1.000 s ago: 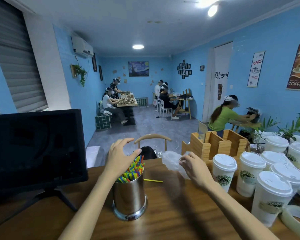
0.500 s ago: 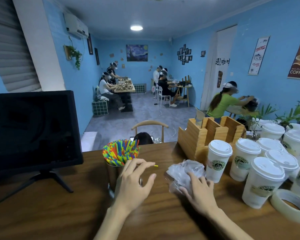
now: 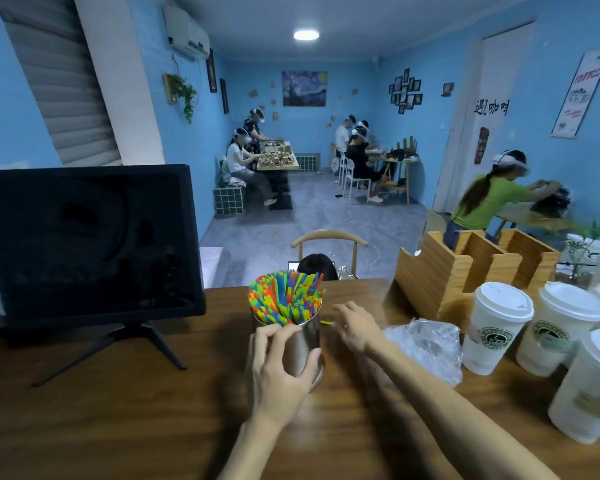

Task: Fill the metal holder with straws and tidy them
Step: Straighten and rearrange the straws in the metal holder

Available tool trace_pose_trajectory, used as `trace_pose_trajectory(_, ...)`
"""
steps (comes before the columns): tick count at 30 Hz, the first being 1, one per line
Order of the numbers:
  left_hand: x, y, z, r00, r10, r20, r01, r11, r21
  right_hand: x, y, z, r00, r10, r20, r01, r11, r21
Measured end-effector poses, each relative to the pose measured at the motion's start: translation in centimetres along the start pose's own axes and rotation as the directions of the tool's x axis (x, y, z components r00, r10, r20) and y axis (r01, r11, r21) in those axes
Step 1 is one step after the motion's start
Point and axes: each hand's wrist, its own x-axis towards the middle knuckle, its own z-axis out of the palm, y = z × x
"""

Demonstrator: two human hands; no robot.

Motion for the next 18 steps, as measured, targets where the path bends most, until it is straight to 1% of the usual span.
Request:
trace_pose_trajectory(2,0.2,-0.8,-0.2,0.999,-0.025,-0.029,0.024,1.0,-0.019,1.1,-0.3,1.3,0.998,0.067,0.016,-0.066,0.997,-0.035)
trace_pose_trajectory(5,0.0,-1.9,-0.4,0.996,-0.032,-0.086,0.034,0.999,0.015,1.9,-0.1,2.2,0.988,0.15,0.025,-0.147,0.986,-0.082)
trace_pose_trajectory(7,-0.1,-2.6,-0.3,0.995,-0.04,-0.09,0.043,0.999,0.029,2.4,0.0,2.3,0.984,0.177,0.016,-0.175,0.982,-0.064)
trace_pose_trajectory(9,0.3,-3.2,-0.2,0.993,-0.081,-0.088,0.082,0.996,0.014,2.7,-0.2,2.4,0.978,0.207,0.022,-0.206,0.977,-0.044)
trace_pose_trajectory(12,1.0,-3.7,0.1,0.987,-0.138,-0.08,0.136,0.99,-0.031,2.5,-0.5,2.7,0.979,0.202,-0.005,-0.202,0.977,-0.075)
trace_pose_trajectory(14,1.8,-3.7,0.2,0.981,-0.184,-0.066,0.179,0.981,-0.07,2.3,-0.2,2.5,0.975,0.221,-0.021,-0.221,0.975,-0.004)
trace_pose_trajectory(16,2.4,-3.9,0.4,0.966,-0.256,-0.035,0.252,0.962,-0.105,2.0,0.2,1.4,0.968,0.251,-0.02,-0.244,0.955,0.166)
trace_pose_trajectory(18,2.9,-4.0,0.5,0.94,-0.339,0.036,0.34,0.925,-0.169,1.5,0.4,-0.6,0.967,0.242,-0.081,-0.198,0.912,0.358)
